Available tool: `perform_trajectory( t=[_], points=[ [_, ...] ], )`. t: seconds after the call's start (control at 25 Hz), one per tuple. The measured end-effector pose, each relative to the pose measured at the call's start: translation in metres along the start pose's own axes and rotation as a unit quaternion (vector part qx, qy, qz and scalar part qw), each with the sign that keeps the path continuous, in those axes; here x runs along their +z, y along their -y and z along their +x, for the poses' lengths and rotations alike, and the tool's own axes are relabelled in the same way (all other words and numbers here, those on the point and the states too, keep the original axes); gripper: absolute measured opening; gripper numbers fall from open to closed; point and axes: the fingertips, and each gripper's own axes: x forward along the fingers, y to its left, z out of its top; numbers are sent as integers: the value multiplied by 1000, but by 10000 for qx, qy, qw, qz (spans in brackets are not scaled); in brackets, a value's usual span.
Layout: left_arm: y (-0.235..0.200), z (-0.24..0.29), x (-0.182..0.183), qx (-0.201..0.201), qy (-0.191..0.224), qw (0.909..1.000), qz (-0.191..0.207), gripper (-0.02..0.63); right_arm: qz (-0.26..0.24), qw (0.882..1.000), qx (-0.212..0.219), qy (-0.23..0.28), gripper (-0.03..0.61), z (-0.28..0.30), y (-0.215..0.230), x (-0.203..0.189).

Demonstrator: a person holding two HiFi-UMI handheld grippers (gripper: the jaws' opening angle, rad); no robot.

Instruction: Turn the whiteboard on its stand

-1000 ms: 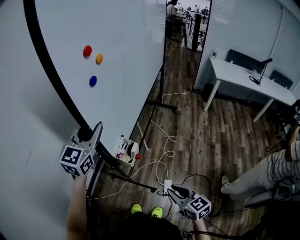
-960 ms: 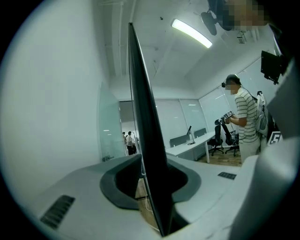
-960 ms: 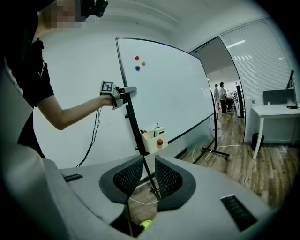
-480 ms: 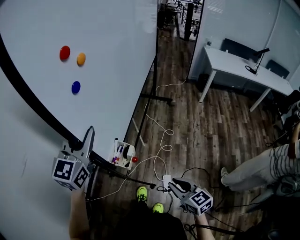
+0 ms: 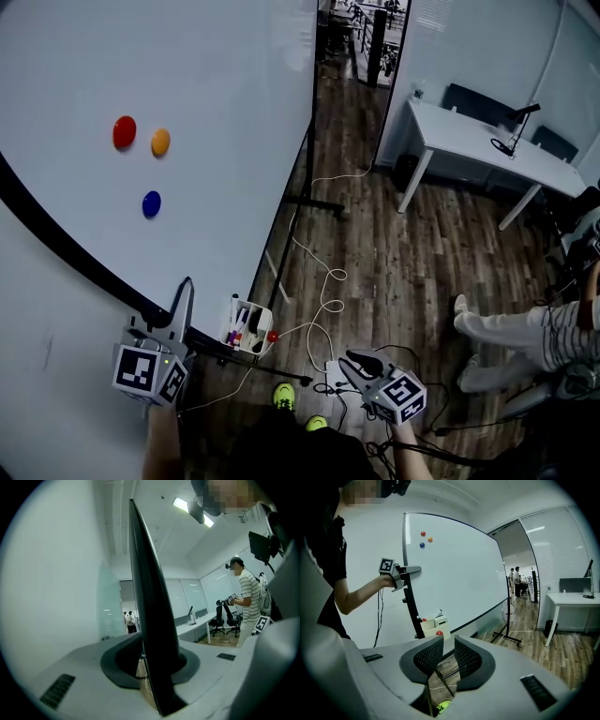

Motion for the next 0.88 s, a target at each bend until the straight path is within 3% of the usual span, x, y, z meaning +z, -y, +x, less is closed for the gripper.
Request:
perform_trajectory(
  t=[0.28, 0.88],
  points=[
    [-3, 34, -6, -148, 59, 9998, -123, 94, -98, 9997, -188, 102, 69, 11, 20, 14],
    [-28, 130, -24, -444, 261, 9984, -248, 107, 36, 9937, -1090, 253, 67, 6, 47, 13]
  ],
)
